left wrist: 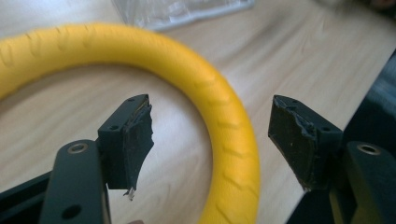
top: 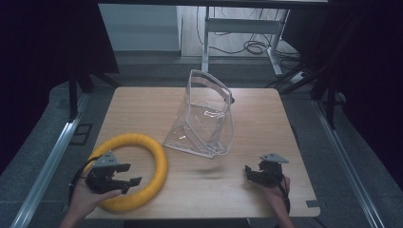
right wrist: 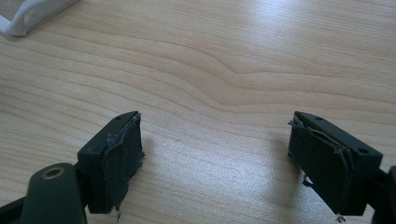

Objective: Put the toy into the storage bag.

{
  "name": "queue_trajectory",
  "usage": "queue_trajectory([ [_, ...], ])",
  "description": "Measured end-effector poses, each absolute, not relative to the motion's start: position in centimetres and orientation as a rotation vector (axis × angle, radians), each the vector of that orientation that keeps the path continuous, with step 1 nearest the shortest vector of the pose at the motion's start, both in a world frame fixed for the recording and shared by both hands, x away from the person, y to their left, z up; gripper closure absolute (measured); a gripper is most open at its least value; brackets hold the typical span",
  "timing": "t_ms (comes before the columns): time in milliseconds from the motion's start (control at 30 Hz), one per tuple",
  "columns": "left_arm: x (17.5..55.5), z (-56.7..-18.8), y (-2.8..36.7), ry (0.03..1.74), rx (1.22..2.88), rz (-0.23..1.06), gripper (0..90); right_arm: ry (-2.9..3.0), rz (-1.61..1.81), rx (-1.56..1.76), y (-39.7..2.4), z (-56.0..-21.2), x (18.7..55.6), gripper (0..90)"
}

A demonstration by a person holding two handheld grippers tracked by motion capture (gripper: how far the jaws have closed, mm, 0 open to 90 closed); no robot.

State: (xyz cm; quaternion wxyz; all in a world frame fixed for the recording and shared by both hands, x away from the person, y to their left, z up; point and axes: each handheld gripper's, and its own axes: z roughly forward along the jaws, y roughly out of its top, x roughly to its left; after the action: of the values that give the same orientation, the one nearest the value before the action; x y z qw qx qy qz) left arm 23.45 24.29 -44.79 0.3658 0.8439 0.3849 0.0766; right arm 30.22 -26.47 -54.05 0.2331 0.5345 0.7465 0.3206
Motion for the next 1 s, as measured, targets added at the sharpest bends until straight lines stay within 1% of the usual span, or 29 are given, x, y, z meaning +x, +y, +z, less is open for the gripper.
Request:
queue_trajectory([
  [67, 23.3, -44.9, 24.2, 0.990, 2.188, 0.186, 30.7, 2.050, 0.880, 1.468, -26.5, -54.0, 30.2, 17.9],
  [133, 23.1, -45.3, 23.7, 1.000, 2.262, 0.162, 31.1, 2.050, 0.880, 1.468, -26.5, -54.0, 30.2, 17.9],
  [167, 23.1, -45.3, 23.7, 1.000, 2.262, 0.162, 31.8, 2.050, 0.880, 1.468, -26.5, -54.0, 30.2, 18.0],
  [300, 23.2, -46.5, 22.5, 0.985, 2.385, 0.123, 33.5, 2.050, 0.880, 1.468, -26.5, -54.0, 30.2, 18.0],
  [533, 23.1, -47.6, 21.3, 0.931, 2.488, 0.057, 32.1, 2.050, 0.880, 1.468, -26.5, -54.1, 30.2, 18.0],
  [700, 23.0, -48.0, 20.7, 0.916, 2.544, 0.042, 31.8, 2.050, 0.880, 1.468, -26.5, -54.1, 30.2, 18.0],
  [767, 23.0, -48.3, 20.3, 0.912, 2.580, 0.036, 32.0, 2.050, 0.880, 1.468, -26.5, -54.1, 30.2, 18.0],
  [800, 23.1, -48.6, 19.8, 0.910, 2.628, 0.026, 32.1, 2.050, 0.880, 1.468, -26.5, -54.0, 30.2, 18.0],
  [867, 23.1, -48.8, 19.6, 0.912, 2.643, 0.026, 32.2, 2.049, 0.880, 1.468, -26.5, -54.1, 30.2, 18.1],
  [1000, 23.4, -49.6, 18.9, 0.922, 2.693, 0.019, 34.0, 2.049, 0.880, 1.468, -26.5, -54.0, 30.2, 18.1],
])
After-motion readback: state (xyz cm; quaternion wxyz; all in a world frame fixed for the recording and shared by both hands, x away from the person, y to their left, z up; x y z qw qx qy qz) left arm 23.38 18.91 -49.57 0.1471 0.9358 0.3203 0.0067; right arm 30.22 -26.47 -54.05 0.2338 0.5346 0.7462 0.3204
